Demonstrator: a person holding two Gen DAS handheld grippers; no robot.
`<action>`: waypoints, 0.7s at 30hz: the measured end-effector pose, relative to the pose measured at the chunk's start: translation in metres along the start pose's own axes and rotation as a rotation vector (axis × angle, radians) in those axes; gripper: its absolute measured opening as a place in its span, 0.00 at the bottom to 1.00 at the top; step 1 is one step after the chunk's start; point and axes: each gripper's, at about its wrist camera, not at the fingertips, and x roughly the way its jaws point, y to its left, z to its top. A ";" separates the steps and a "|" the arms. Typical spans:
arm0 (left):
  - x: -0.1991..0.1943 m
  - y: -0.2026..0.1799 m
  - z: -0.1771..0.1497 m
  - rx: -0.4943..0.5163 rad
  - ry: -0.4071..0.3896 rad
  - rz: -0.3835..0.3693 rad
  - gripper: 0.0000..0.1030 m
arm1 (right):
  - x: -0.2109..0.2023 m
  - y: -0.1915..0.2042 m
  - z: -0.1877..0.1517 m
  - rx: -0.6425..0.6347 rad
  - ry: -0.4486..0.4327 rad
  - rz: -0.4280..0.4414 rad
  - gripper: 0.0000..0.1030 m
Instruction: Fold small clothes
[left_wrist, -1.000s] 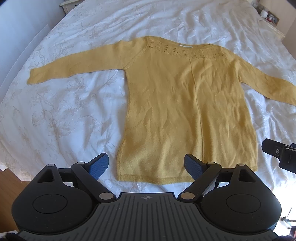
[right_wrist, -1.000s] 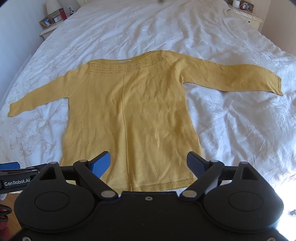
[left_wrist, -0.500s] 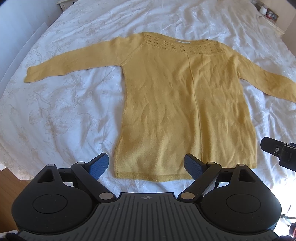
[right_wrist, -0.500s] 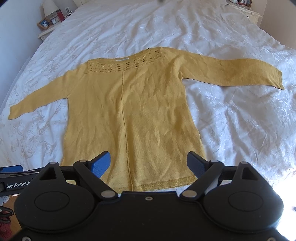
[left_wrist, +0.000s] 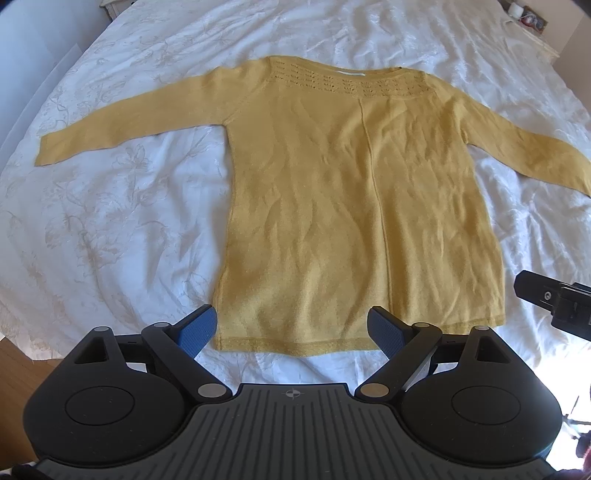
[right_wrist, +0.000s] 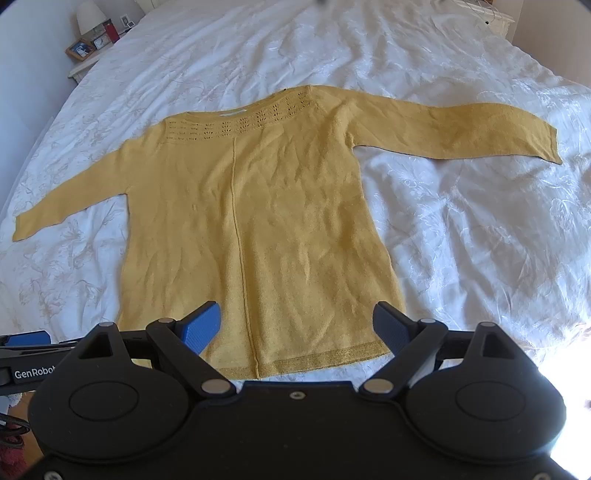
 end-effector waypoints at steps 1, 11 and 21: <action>0.000 0.000 0.000 0.001 0.001 0.000 0.87 | 0.000 0.000 0.000 0.000 0.000 0.001 0.87; 0.000 -0.001 0.002 0.000 -0.007 -0.003 0.87 | 0.001 0.000 0.001 0.005 -0.007 0.026 0.87; -0.031 0.004 0.019 -0.086 -0.274 -0.109 0.77 | -0.024 -0.012 0.011 0.019 -0.239 0.072 0.86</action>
